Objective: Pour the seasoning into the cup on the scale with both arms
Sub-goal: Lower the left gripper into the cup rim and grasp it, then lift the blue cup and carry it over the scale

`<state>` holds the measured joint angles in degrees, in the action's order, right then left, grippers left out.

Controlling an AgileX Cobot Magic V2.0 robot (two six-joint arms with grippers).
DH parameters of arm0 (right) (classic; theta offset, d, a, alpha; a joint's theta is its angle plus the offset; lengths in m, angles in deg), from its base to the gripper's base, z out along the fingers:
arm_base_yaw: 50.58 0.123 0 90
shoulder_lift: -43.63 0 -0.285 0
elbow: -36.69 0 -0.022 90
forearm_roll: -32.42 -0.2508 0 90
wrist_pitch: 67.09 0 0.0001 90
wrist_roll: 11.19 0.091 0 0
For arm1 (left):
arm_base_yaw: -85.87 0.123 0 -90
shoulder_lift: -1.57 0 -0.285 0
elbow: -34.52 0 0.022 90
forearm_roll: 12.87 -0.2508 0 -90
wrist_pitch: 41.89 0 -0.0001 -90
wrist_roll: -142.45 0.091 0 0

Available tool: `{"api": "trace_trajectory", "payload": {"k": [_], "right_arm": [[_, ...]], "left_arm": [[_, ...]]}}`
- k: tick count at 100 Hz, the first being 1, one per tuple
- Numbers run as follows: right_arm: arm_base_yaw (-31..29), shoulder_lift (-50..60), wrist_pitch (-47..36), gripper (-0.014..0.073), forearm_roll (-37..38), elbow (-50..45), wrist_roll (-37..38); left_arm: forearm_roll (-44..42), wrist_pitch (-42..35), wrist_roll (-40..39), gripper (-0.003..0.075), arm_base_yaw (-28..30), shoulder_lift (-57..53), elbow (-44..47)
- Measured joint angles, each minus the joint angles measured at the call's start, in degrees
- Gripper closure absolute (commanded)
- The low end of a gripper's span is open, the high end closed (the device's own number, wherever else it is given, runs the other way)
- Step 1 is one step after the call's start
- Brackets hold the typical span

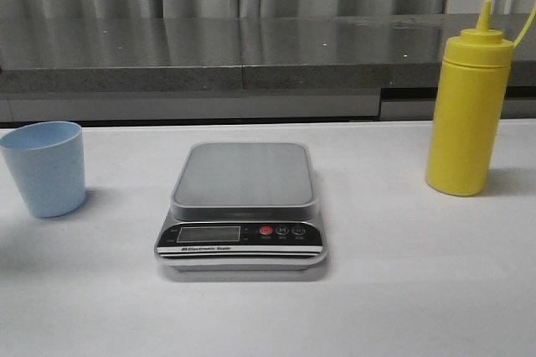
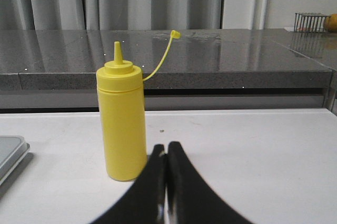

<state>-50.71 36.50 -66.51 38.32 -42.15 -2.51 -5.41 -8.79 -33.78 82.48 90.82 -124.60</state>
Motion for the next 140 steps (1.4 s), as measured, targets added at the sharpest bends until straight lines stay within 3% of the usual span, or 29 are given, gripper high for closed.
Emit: {"api": "trace_trajectory", "payload": {"k": [58, 67, 89, 100, 140], "right_arm": [[0.0, 0.0, 0.0, 0.0653, 0.0, 0.0, 0.0], [0.0, 0.0, 0.0, 0.0653, 0.0, 0.0, 0.0], [0.0, 0.0, 0.0, 0.0653, 0.0, 0.0, 0.0], [0.0, 0.0, 0.0, 0.0653, 0.0, 0.0, 0.0], [0.0, 0.0, 0.0, 0.0653, 0.0, 0.0, 0.0]], "left_arm": [[0.13, 1.12, 0.0, 0.0284, 0.0, 20.0, -9.87], [0.13, 1.12, 0.0, 0.0338, 0.0, 21.1, -9.87], [0.21, 1.12, 0.0, 0.064, 0.0, 21.99, -10.21], [0.21, 1.12, 0.0, 0.0743, 0.0, 21.99, -10.21], [0.21, 5.24, 0.03, 0.0741, -0.26, 21.99, -15.1]]}}
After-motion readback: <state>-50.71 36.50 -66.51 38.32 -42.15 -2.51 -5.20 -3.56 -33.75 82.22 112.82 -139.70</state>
